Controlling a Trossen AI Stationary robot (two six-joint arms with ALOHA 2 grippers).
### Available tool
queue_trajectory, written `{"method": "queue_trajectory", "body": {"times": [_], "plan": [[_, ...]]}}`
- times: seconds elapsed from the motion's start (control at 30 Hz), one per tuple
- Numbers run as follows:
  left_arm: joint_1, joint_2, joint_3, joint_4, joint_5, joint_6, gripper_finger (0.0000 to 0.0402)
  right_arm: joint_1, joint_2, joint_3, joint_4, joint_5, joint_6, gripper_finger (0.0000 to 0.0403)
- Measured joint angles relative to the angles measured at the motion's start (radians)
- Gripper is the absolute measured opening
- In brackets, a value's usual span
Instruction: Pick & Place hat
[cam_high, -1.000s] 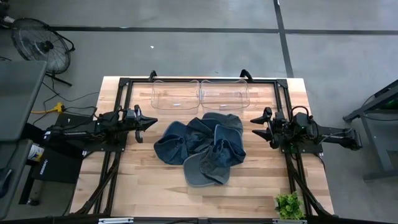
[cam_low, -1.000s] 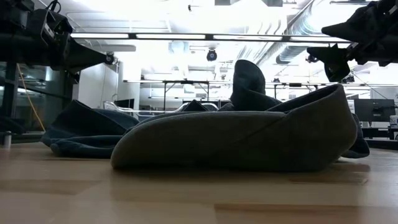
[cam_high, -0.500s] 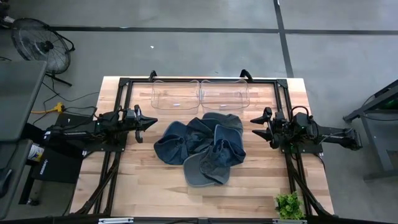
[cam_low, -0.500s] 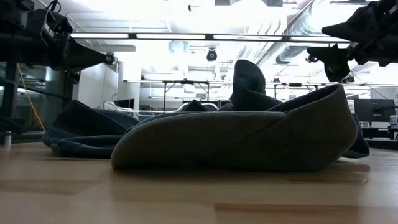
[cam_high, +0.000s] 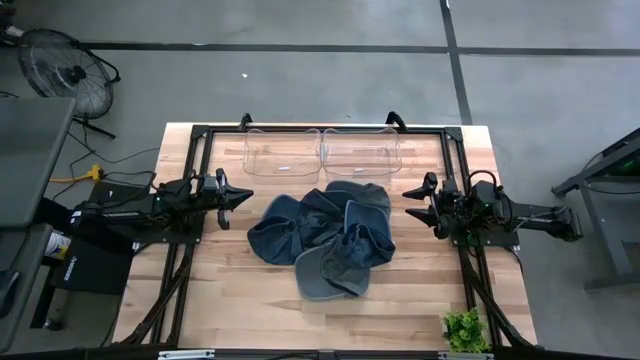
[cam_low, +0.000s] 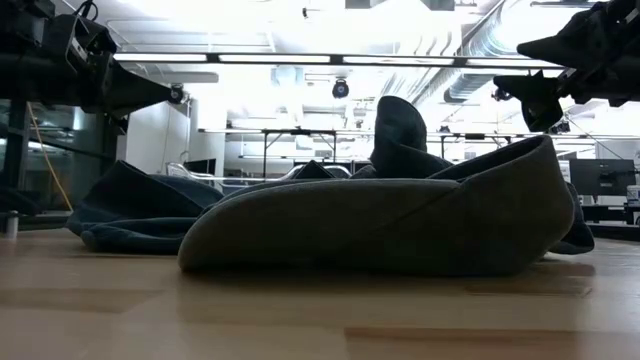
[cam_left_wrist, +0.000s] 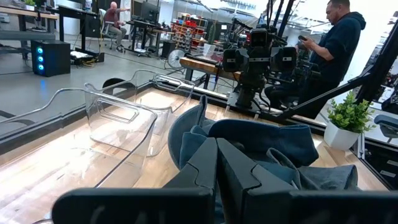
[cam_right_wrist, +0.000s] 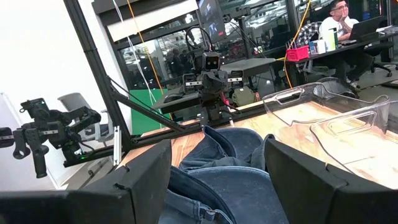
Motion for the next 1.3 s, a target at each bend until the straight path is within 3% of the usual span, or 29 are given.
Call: {"method": "queue_trajectory", "body": {"times": [0.9,1.17,1.3], "plan": [[0.0,0.0,0.0,0.0,0.0,0.0,0.0,0.0,0.007,0.001,-0.012,0.0,0.05,0.0252],[0.0,0.0,0.0,0.0,0.0,0.0,0.0,0.0,0.096,0.16,-0.334,0.013,0.006,0.0252],[0.0,0.0,0.0,0.0,0.0,0.0,0.0,0.001,0.201,0.254,-0.389,0.032,0.052,0.0252]]}}
